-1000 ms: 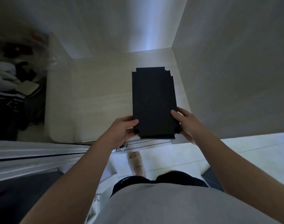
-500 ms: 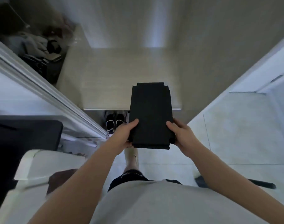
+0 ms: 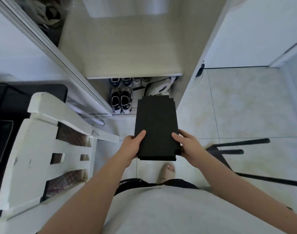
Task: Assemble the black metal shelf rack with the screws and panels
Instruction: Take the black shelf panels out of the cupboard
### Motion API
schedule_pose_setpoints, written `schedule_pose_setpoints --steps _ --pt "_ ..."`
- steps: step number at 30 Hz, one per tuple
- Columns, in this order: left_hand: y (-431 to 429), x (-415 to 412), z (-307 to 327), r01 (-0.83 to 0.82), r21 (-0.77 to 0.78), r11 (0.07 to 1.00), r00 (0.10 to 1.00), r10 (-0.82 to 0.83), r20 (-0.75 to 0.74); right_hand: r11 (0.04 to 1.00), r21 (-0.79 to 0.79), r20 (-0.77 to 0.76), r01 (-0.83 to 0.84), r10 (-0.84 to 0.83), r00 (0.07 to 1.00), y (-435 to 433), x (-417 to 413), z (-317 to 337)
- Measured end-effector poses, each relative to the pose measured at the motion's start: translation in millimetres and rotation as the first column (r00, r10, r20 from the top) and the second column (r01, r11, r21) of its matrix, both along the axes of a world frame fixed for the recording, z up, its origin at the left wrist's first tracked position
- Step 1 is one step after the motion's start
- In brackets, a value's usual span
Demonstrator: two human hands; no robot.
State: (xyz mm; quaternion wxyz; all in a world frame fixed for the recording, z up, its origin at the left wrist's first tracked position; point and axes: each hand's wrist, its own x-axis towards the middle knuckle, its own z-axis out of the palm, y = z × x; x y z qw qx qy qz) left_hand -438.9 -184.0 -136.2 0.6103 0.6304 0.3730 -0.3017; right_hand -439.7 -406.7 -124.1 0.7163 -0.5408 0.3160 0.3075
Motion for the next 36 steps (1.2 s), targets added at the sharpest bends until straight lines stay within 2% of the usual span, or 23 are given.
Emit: schedule_pose_setpoints --steps 3,15,23,26,29,36 --pt "8.9 -28.9 -10.8 0.061 -0.006 0.998 0.997 -0.061 -0.036 0.999 0.031 -0.035 0.042 -0.041 0.999 7.0 -38.7 -9.3" --pt "56.9 -151.8 -64.8 0.304 -0.030 0.952 0.936 -0.304 -0.178 0.971 -0.027 -0.169 0.238 -0.239 0.956 59.3 -210.9 -51.3" --pt "27.0 -172.3 -101.6 0.371 -0.029 0.928 0.899 -0.367 -0.238 0.937 -0.050 -0.246 0.346 -0.348 0.905 42.6 -246.8 -93.9" --pt "0.8 -160.7 -149.3 0.359 -0.006 0.933 0.902 -0.349 -0.253 0.937 -0.083 -0.276 0.341 -0.350 0.895 23.3 -236.4 -145.0" --pt "-31.8 -145.5 -226.0 0.370 0.035 0.928 0.904 -0.351 -0.246 0.941 -0.097 -0.289 0.324 -0.338 0.896 -4.4 -223.6 -226.3" --pt "-110.0 -114.0 -482.7 0.467 0.055 0.883 0.874 -0.451 -0.182 0.963 -0.196 -0.240 0.186 -0.231 0.943 -92.3 -192.3 -484.2"
